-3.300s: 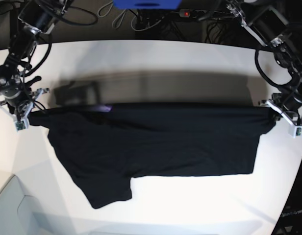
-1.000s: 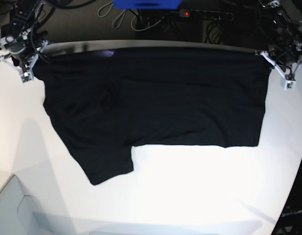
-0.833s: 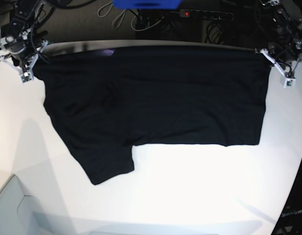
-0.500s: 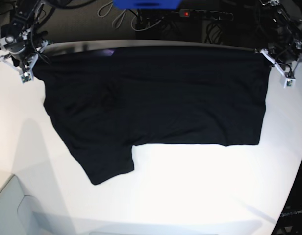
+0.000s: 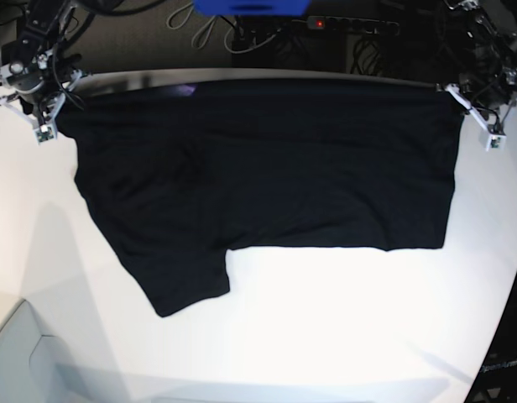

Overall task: Layout the t-shirt on the table in an organized manner, then fold the t-shirt properly
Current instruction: 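Hold the shirt edge taut with both grippers and lower it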

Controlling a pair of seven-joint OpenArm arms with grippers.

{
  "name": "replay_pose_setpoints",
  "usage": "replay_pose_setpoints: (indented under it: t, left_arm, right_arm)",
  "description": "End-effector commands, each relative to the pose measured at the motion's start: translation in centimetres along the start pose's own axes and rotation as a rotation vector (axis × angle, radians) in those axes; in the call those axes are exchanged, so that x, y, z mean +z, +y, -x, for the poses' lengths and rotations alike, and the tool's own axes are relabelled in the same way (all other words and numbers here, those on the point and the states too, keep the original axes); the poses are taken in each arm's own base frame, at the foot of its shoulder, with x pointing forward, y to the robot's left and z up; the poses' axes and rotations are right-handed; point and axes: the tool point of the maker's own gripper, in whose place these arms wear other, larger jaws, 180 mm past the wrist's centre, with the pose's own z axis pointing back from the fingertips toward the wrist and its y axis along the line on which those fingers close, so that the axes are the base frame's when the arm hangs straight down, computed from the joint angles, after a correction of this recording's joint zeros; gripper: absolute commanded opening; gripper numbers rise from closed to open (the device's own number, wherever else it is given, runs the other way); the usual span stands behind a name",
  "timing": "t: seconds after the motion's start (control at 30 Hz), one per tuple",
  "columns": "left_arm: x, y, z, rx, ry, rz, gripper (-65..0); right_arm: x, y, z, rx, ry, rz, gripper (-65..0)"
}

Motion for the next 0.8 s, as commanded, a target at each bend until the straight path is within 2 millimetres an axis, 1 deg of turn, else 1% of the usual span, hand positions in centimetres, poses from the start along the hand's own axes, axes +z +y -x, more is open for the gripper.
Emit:
replay_pose_setpoints:
  t: [0.0,0.1,0.57,0.63,0.77]
  left_arm:
    - [0.68,1.21,-0.68,-0.012,-0.016,-0.04,-64.6]
    - [0.68,1.21,-0.68,-0.012,-0.016,-0.04,-64.6]
    - [0.68,1.21,-0.81,-0.012,-0.019,-0.04,-64.6]
    - [0.68,1.21,-0.95,-0.011,-0.022,-0.04,-64.6]
    - [0.68,1.21,-1.02,-0.011,-0.023,-0.04,-64.6]
  right_arm:
    - [0.47,-1.62,-0.21,0.005,0.002,0.058,-65.0]
    - [0.43,-1.28,-0.2,-0.004,0.001,0.052,-65.0]
    - [0.4,-1.17,-0.35,-0.002,-0.002,0.049,-65.0]
    - [0.36,-1.3,-0.95,-0.005,-0.015,0.052,-65.0]
    - [0.37,-1.49,-1.1,-0.01,-0.019,0.057,-65.0]
